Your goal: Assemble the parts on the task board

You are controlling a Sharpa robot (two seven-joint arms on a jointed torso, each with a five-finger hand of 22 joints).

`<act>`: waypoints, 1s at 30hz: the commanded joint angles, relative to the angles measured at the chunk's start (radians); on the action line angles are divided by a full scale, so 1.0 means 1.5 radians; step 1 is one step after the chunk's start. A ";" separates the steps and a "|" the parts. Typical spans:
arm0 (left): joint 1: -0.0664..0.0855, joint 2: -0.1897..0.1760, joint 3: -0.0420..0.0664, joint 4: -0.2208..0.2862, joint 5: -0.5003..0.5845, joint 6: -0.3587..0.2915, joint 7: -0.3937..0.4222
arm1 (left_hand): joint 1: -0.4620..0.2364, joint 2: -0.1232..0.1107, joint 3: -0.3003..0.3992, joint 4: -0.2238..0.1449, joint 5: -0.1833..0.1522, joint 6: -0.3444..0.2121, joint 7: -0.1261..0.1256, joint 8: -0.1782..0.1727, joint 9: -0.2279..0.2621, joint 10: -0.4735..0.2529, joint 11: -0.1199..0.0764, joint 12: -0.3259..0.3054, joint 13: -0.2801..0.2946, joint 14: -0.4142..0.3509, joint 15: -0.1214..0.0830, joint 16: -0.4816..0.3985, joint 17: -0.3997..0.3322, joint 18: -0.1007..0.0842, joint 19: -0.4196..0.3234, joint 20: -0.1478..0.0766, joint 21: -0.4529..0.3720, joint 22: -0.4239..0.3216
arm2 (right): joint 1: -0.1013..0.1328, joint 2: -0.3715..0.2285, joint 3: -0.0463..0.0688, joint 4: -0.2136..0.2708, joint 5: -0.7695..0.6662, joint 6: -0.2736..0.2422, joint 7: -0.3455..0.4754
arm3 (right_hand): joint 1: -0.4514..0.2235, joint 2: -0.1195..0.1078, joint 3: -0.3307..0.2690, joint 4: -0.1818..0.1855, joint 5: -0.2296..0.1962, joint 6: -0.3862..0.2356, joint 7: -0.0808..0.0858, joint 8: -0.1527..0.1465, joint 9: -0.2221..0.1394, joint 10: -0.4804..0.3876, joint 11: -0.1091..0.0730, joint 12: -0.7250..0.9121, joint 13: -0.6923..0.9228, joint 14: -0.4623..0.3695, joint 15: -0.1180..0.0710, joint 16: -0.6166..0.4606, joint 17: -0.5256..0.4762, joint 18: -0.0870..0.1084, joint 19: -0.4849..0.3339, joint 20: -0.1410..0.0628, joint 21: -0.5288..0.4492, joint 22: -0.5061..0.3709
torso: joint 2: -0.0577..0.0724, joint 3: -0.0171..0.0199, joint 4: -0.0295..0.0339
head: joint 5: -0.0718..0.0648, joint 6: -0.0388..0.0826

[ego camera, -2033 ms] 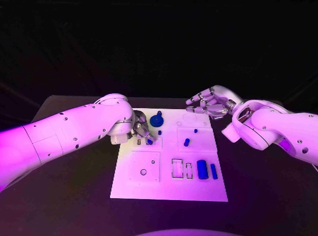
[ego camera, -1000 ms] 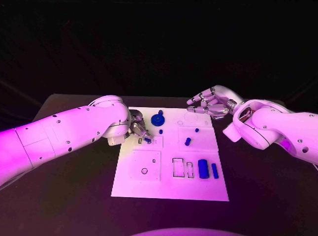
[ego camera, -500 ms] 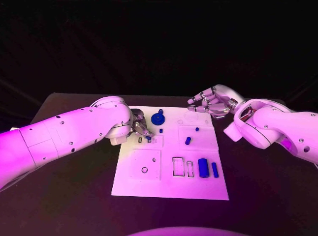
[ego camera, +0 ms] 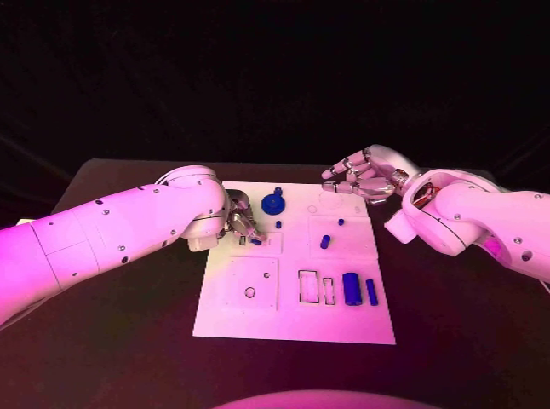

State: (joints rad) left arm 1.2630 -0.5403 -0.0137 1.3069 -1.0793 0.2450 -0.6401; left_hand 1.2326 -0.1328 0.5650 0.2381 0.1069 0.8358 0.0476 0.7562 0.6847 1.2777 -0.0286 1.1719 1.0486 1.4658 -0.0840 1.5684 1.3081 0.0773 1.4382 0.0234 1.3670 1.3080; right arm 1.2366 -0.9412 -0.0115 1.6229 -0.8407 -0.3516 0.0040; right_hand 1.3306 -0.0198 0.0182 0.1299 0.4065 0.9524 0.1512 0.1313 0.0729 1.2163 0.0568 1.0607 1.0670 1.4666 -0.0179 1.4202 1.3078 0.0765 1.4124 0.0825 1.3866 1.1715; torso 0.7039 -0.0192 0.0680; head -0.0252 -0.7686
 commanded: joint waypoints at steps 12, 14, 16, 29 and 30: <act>-0.006 -0.003 -0.004 -0.001 -0.016 0.059 -0.010 | -0.001 0.003 0.103 -0.097 0.002 -0.001 -0.005 0.001 0.005 0.000 -0.001 -0.003 -0.003 0.070 -0.003 0.002 0.175 -0.010 0.005 0.000 0.004 0.018 | 0.000 0.001 0.000 -0.001 -0.009 0.021 -0.004 | -0.003 0.004 -0.001 0.004 0.004 -0.002 -0.002 0.004 -0.001 -0.003 0.001 -0.002 -0.002 0.037 -0.002 -0.003 0.014 0.001 -0.003 0.000 -0.003 -0.002 | 0.000 0.0003 -0.0007 | 0.003 0.000; -0.006 -0.002 -0.005 -0.002 -0.017 0.058 -0.011 | -0.002 0.003 0.104 -0.097 0.001 0.000 -0.005 0.002 0.006 0.000 -0.001 -0.002 -0.002 0.070 -0.003 0.002 0.175 -0.010 0.005 0.000 0.004 0.019 | 0.000 0.001 0.000 -0.001 -0.009 0.021 -0.004 | -0.003 0.004 -0.001 0.004 0.004 -0.002 -0.002 0.004 -0.001 -0.003 0.001 -0.002 -0.002 0.037 -0.002 -0.003 0.014 0.001 -0.003 0.000 -0.003 -0.002 | 0.000 0.0003 -0.0007 | 0.002 0.000; -0.006 0.000 -0.005 -0.004 -0.017 0.057 -0.011 | -0.005 0.004 0.106 -0.096 0.001 0.000 -0.005 0.003 0.007 0.001 -0.001 -0.001 -0.001 0.070 -0.002 0.002 0.175 -0.010 0.005 0.000 0.004 0.019 | 0.000 0.001 0.000 -0.001 -0.009 0.021 -0.004 | -0.003 0.004 -0.001 0.004 0.004 -0.002 -0.002 0.004 -0.001 -0.003 0.001 -0.002 -0.002 0.037 -0.002 -0.003 0.014 0.001 -0.003 0.000 -0.003 -0.002 | 0.000 0.0002 -0.0009 | 0.002 0.000; -0.006 0.017 -0.005 -0.031 -0.017 0.061 -0.015 | -0.035 0.016 0.115 -0.088 0.000 0.002 -0.007 0.013 0.019 0.007 -0.002 0.005 0.002 0.070 -0.003 0.002 0.175 -0.010 0.006 -0.001 0.004 0.021 | 0.000 -0.001 0.000 0.001 -0.009 0.021 -0.005 | -0.004 0.004 -0.001 0.005 0.004 -0.002 -0.002 0.004 -0.001 -0.003 0.001 -0.001 -0.002 0.037 -0.002 -0.004 0.014 0.001 -0.003 0.000 -0.003 -0.002 | 0.000 0.0007 -0.0009 | 0.003 0.000; -0.006 0.020 -0.005 -0.035 -0.017 0.062 -0.015 | -0.037 0.017 0.116 -0.088 0.000 0.002 -0.007 0.013 0.019 0.007 -0.002 0.005 0.002 0.070 -0.003 0.002 0.175 -0.010 0.006 -0.001 0.004 0.021 | 0.000 -0.001 0.000 0.001 -0.009 0.021 -0.005 | -0.004 0.004 -0.001 0.005 0.004 -0.002 -0.002 0.004 -0.001 -0.003 0.001 -0.001 -0.002 0.037 -0.002 -0.004 0.014 0.001 -0.003 0.000 -0.003 -0.002 | 0.000 0.0008 -0.0010 | 0.002 0.001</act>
State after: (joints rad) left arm 1.2665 -0.5135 -0.0110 1.2674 -1.0943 0.2980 -0.6380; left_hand 1.1824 -0.1121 0.5831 0.2559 0.1038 0.8417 0.0427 0.7757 0.7108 1.2814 -0.0322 1.1773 1.0510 1.4658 -0.0839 1.5684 1.3077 0.0773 1.4382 0.0234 1.3670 1.3077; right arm 1.2366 -0.9421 -0.0116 1.6229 -0.8443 -0.3335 -0.0023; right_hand 1.3306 -0.0198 0.0154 0.1326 0.4064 0.9524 0.1512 0.1313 0.0729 1.2163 0.0568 1.0607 1.0647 1.4666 -0.0179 1.4202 1.3076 0.0766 1.4125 0.0826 1.3866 1.1697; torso 0.7036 -0.0180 0.0663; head -0.0215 -0.7678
